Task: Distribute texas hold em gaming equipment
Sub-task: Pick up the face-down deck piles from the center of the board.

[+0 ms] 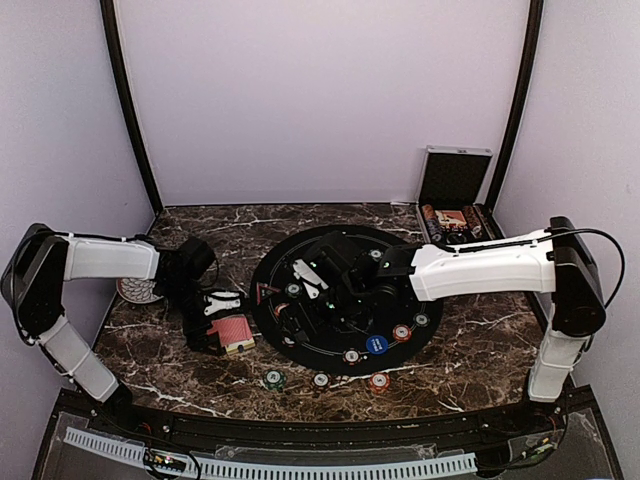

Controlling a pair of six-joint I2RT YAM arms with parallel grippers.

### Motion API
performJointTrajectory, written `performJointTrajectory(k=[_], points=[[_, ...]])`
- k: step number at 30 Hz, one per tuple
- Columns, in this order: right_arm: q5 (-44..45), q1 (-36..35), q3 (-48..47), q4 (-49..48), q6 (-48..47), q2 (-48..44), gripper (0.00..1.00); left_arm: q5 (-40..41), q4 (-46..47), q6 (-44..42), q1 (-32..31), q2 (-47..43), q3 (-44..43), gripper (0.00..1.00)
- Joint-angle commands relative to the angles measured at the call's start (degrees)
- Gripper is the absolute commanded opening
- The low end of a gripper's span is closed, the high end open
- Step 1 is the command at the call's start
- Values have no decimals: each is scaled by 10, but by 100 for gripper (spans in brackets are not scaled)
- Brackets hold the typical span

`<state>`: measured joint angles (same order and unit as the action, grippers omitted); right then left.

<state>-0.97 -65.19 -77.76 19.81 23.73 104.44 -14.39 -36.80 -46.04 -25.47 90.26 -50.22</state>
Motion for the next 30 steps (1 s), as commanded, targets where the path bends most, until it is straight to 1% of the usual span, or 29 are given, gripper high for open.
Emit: performJointTrajectory(k=[1, 13, 18, 26, 28, 30], points=[[7, 3, -6, -4, 6, -8, 98, 18, 23, 11, -6, 9, 22, 99], [8, 4, -2, -4, 11, -10, 98, 25, 51, 16, -8, -2, 29, 99], [6, 6, 7, -12, 21, -11, 94, 16, 41, 7, -8, -9, 32, 99], [-24, 22, 20, -28, 47, -9, 90, 20, 44, 2, -8, -22, 46, 99], [-31, 24, 22, -32, 53, -7, 90, 24, 47, 4, -9, -23, 47, 97], [-34, 26, 24, -34, 58, -4, 88, 30, 54, 5, -8, -24, 48, 92]])
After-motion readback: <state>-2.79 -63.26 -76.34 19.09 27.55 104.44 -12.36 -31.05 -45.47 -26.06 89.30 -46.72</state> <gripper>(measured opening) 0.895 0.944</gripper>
